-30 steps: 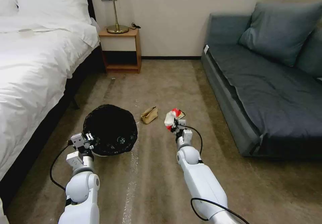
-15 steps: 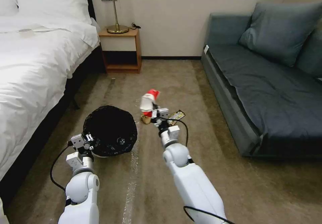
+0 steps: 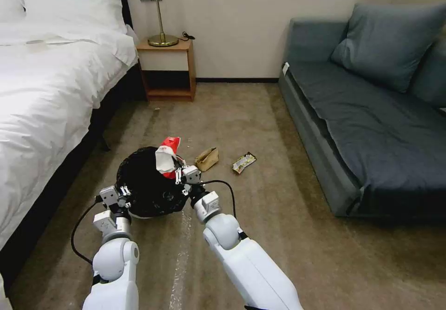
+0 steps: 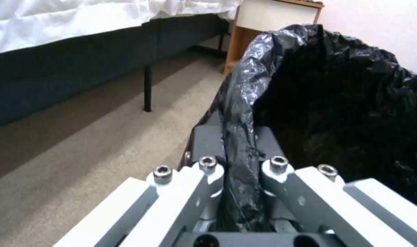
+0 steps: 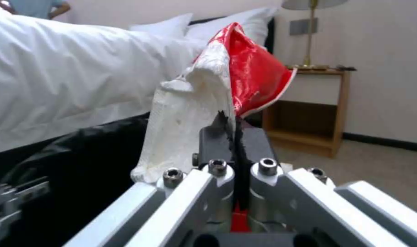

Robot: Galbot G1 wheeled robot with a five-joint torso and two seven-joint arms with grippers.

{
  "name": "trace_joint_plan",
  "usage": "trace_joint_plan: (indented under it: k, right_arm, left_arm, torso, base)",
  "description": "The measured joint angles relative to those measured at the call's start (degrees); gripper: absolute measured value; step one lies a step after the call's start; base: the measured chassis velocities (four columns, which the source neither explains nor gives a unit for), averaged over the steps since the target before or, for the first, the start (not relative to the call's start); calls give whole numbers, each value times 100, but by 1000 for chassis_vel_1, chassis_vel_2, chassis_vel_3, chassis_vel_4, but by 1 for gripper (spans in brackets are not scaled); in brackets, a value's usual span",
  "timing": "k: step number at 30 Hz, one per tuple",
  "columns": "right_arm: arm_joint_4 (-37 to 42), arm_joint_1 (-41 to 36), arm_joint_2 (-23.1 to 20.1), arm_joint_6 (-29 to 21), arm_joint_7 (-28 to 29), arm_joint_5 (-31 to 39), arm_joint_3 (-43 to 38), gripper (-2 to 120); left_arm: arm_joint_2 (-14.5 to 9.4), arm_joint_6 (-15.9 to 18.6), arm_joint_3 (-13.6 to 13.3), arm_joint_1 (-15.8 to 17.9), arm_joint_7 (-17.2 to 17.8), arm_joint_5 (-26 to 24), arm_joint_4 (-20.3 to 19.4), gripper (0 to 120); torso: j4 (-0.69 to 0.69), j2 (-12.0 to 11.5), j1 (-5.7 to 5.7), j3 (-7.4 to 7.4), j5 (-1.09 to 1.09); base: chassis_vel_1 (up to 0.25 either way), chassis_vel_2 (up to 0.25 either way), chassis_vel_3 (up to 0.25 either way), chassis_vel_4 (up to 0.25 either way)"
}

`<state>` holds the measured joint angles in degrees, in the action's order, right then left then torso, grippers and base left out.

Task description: Pick up the trash bin, then pick up the garbage on the floor and place it into the trash bin.

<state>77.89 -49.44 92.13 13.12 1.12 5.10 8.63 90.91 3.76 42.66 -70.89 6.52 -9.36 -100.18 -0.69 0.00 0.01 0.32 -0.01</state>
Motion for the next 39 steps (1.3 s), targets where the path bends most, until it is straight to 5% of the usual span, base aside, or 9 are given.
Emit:
trace_joint_plan:
  k: [19, 39]
  right_arm:
    - [-246, 6, 1, 45, 2, -180, 166, 0]
    - [-164, -77, 1, 29, 38, -239, 129, 78]
  left_arm:
    - [122, 0, -184, 27, 1, 228, 31, 5]
    - [125, -21, -181, 11, -2, 265, 33, 5]
  torso:
    - [0, 0, 0, 0, 1]
    - [0, 0, 0, 0, 1]
  base:
    - [0, 0, 0, 0]
    - [0, 0, 0, 0]
